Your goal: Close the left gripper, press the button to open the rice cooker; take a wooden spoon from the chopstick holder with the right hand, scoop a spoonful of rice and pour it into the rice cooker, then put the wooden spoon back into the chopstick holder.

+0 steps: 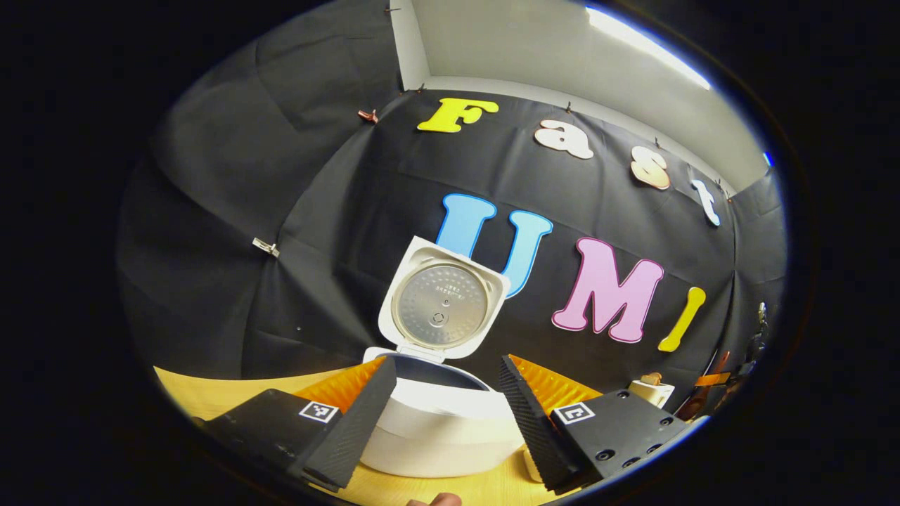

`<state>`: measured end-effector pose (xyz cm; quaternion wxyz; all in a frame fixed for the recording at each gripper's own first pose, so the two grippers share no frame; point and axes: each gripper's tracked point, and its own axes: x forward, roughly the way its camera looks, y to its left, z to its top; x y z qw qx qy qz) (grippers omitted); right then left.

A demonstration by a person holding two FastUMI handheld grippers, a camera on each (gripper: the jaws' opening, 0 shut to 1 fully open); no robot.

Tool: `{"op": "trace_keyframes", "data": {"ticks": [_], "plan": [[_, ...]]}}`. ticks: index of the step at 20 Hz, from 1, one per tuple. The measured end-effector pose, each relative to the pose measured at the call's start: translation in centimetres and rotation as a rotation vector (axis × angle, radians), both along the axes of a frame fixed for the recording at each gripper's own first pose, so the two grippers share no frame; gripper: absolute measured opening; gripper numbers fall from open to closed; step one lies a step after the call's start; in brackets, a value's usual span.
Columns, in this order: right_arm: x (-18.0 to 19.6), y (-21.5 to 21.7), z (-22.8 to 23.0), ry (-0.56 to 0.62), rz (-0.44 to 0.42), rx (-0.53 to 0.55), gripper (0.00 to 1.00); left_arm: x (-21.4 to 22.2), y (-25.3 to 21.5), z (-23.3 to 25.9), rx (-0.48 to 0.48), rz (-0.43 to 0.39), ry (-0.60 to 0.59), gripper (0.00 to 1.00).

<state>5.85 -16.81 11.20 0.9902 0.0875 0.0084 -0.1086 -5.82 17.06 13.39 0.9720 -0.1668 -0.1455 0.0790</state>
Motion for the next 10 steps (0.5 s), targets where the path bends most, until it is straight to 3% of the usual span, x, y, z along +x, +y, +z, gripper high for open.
{"op": "trace_keyframes", "data": {"ticks": [10], "plan": [[0.4, -0.6, -6.8, 0.093, -0.011, 0.038, 0.19, 0.5, -0.6, -0.6, 0.022, -0.013, 0.022, 0.95]]}}
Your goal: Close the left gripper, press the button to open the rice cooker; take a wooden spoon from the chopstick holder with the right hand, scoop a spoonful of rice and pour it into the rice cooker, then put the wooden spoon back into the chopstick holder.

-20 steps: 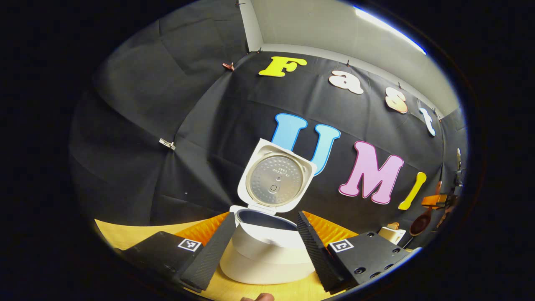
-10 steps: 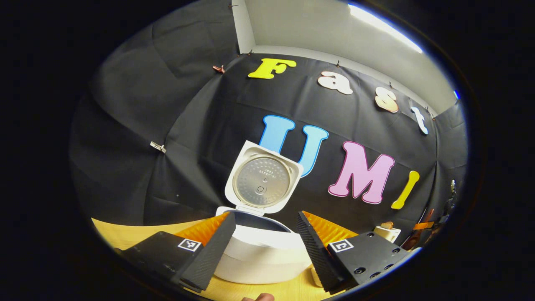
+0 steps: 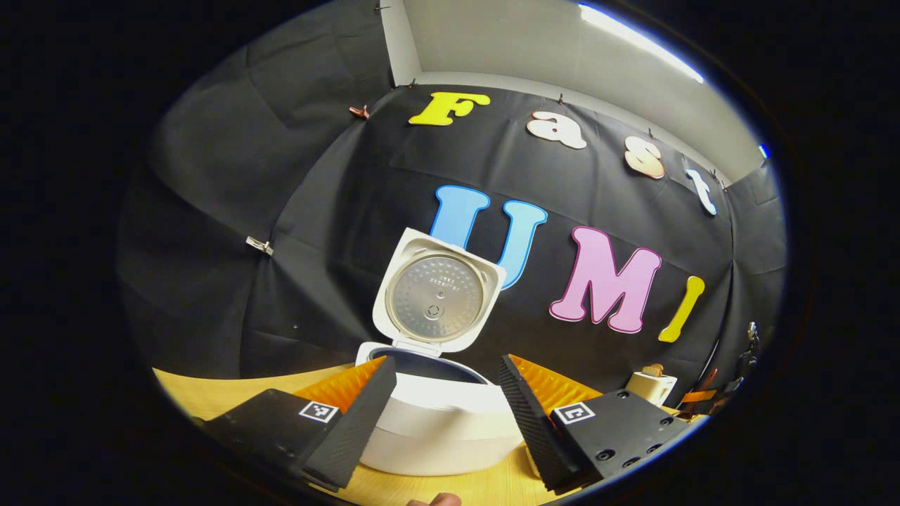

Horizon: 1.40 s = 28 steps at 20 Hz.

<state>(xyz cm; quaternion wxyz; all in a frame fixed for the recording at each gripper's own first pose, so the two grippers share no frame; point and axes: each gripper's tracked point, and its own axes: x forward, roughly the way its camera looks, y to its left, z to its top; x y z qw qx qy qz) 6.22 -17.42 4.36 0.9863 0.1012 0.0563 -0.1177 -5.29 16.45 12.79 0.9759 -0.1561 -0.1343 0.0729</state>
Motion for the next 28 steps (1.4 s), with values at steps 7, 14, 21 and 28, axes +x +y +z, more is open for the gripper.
{"op": "trace_keyframes", "data": {"ticks": [7, 14, 21, 28], "plan": [[-0.6, -1.5, -0.8, -0.009, -0.035, 0.110, 0.19, -0.1, 0.3, 0.0, -0.006, 0.004, -0.002, 0.95], [-1.4, -2.3, -1.8, 0.001, -0.055, 0.211, 0.24, -0.3, 0.1, 0.2, -0.004, -0.001, -0.010, 0.95], [-4.1, -2.1, -0.9, 0.009, -0.112, -0.006, 0.56, -0.3, -0.1, 0.2, -0.007, -0.001, -0.009, 0.95], [-10.2, 0.8, 4.9, -0.169, -0.172, -0.265, 0.64, -2.1, -4.0, 4.2, -0.032, -0.107, -0.160, 0.95]]}}
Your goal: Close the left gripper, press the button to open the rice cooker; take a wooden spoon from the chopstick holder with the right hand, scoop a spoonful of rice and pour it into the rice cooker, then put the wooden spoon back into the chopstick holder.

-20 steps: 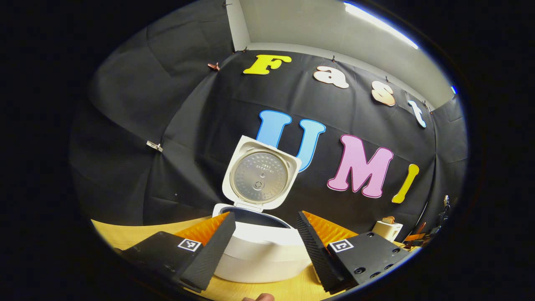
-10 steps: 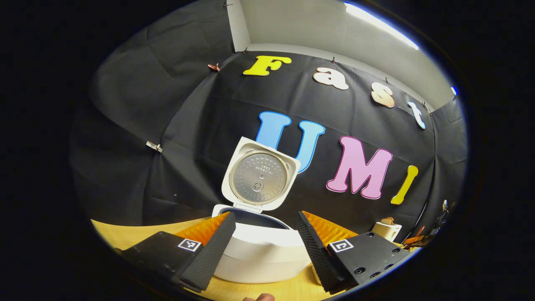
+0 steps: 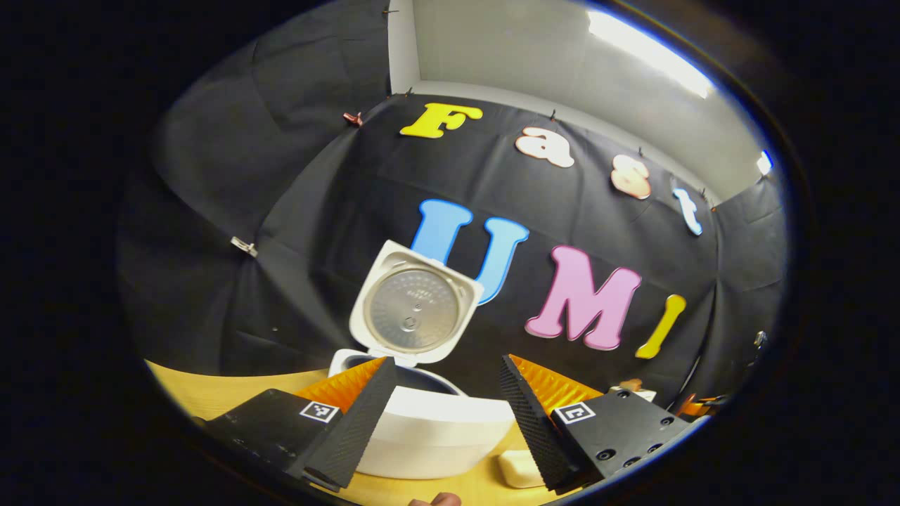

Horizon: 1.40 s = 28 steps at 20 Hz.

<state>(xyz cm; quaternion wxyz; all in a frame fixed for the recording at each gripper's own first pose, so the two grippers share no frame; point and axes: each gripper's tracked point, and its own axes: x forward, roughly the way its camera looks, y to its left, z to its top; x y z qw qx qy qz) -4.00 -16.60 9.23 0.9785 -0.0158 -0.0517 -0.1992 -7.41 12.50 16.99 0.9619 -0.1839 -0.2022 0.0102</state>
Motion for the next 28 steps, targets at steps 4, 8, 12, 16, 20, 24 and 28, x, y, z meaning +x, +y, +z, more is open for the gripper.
{"op": "trace_keyframes", "data": {"ticks": [4, 8, 12, 16, 20, 24, 28], "plan": [[-0.1, 5.5, 0.9, -0.034, 0.133, -0.070, 0.64, -0.7, 0.7, 4.7, 0.055, 0.054, -0.094, 0.95], [2.1, 10.7, -1.1, 0.007, 0.291, -0.111, 0.65, 1.5, 3.1, 11.1, 0.115, 0.125, -0.122, 0.95], [2.7, 12.6, -3.2, 0.036, 0.341, -0.149, 0.70, 7.1, 5.7, 14.9, 0.164, 0.172, -0.056, 0.95], [2.3, 13.2, -2.7, 0.012, 0.379, -0.128, 0.66, 14.2, 7.7, 17.5, 0.277, 0.222, 0.058, 0.95], [1.3, 13.2, -1.7, -0.021, 0.397, -0.119, 0.66, 21.4, 10.3, 17.9, 0.255, 0.246, 0.169, 0.95], [0.5, 11.9, -1.1, -0.034, 0.373, -0.155, 0.66, 26.6, 12.3, 19.4, 0.239, 0.287, 0.257, 0.95], [0.2, 11.6, -0.9, -0.041, 0.373, -0.143, 0.66, 29.5, 12.5, 19.2, 0.269, 0.303, 0.329, 0.95]]}}
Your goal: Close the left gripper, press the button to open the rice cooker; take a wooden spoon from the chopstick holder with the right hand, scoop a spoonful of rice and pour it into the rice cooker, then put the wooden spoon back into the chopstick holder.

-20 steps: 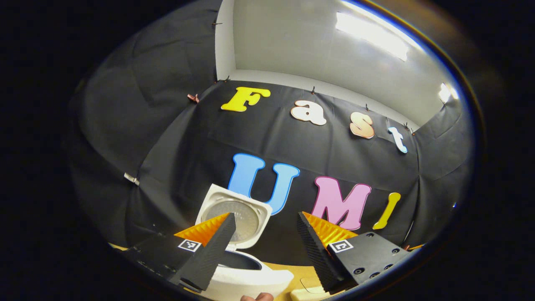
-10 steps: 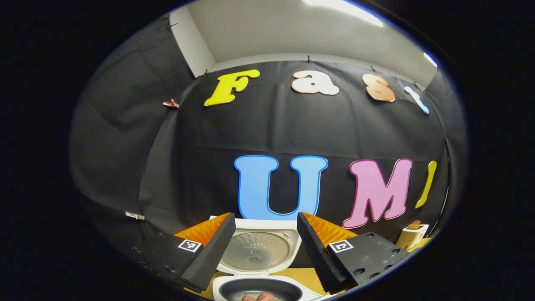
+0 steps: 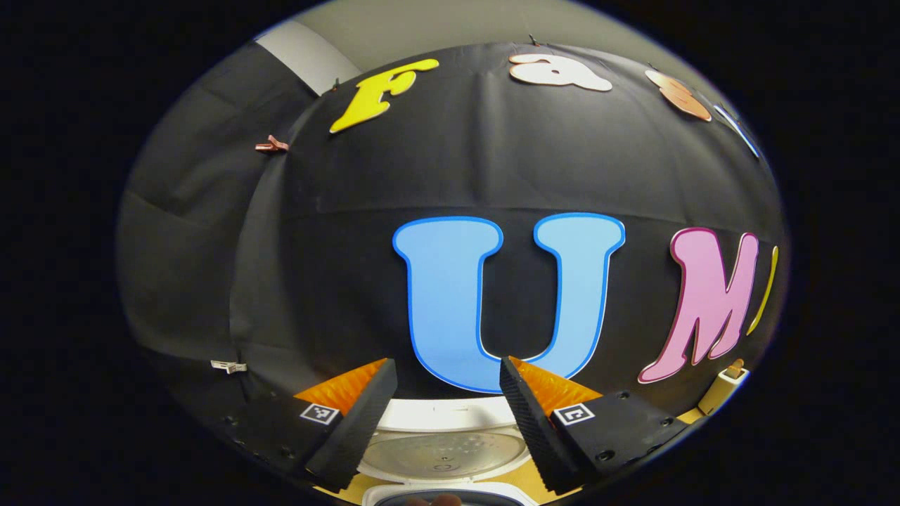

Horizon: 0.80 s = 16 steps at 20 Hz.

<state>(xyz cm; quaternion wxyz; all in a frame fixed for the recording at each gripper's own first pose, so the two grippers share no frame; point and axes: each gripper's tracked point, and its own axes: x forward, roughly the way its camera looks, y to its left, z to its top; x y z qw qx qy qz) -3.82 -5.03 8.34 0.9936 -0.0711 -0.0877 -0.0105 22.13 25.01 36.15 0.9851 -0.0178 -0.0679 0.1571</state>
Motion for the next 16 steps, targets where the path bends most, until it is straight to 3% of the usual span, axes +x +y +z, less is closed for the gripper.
{"op": "trace_keyframes", "data": {"ticks": [5, 9, 16], "plan": [[-0.7, -0.5, 1.2, -0.009, -0.005, -0.035, 0.66, 1.6, 2.1, -4.0, -0.048, 0.045, 0.107, 0.95], [-2.3, -1.0, 3.4, -0.070, -0.032, -0.077, 0.66, 0.0, 0.8, -4.6, -0.038, 0.021, 0.123, 0.97], [-2.9, -0.4, 3.1, -0.041, 0.022, -0.066, 0.66, -6.6, -3.2, -7.6, 0.109, -0.014, 0.146, 0.98]]}}
